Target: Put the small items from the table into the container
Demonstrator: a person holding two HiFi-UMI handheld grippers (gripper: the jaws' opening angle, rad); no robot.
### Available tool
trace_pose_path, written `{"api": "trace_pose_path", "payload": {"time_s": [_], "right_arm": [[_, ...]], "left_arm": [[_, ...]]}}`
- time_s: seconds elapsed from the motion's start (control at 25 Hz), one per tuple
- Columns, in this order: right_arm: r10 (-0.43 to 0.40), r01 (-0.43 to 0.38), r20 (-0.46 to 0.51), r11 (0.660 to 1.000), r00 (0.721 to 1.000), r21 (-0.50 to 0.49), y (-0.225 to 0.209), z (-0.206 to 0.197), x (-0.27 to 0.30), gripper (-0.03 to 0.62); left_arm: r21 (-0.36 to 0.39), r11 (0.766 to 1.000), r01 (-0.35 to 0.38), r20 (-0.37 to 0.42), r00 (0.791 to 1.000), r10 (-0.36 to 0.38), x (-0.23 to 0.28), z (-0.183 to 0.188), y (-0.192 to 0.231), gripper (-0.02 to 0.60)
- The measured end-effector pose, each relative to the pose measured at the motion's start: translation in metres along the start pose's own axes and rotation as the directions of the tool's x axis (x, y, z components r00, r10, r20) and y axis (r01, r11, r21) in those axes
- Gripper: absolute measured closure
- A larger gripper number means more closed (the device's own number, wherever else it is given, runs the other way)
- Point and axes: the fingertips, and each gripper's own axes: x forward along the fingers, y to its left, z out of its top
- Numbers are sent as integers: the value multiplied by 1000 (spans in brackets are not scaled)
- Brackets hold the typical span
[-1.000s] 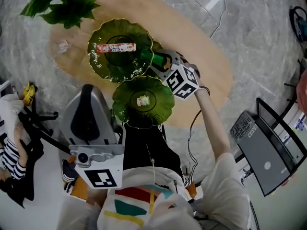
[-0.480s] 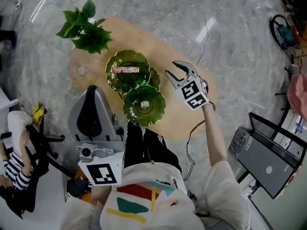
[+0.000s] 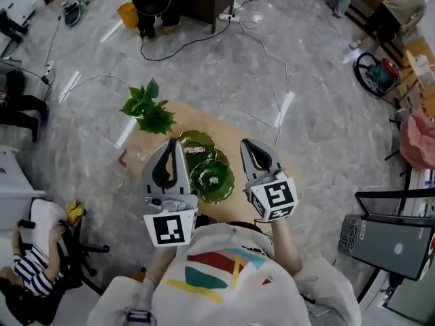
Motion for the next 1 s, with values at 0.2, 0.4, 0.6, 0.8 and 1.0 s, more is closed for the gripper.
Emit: {"api": "trace_pose_path", "payload": {"time_s": [0.2, 0.4, 0.6, 0.8, 1.0], "right_arm": [[51, -48, 80, 998, 996, -35, 43, 33, -9, 580], [54, -41, 117, 993, 992, -111, 61, 51, -21, 580], [39, -21, 137, 991, 990, -135, 62, 62, -32, 580], [31, -11, 150, 992, 988, -126, 60, 65, -38, 579], [15, 3, 167, 995, 986, -103, 60, 67, -46, 580]], "left_arm": [[25, 999, 48, 47, 998, -49, 14, 23, -5, 572], [12, 998, 69, 87, 994, -69, 14, 34, -10, 572], [16, 996, 84, 85, 993, -85, 11, 38, -12, 572], [10, 996, 87, 96, 992, -87, 6, 42, -14, 572], [12, 996, 83, 92, 992, -84, -1, 43, -16, 572]]}}
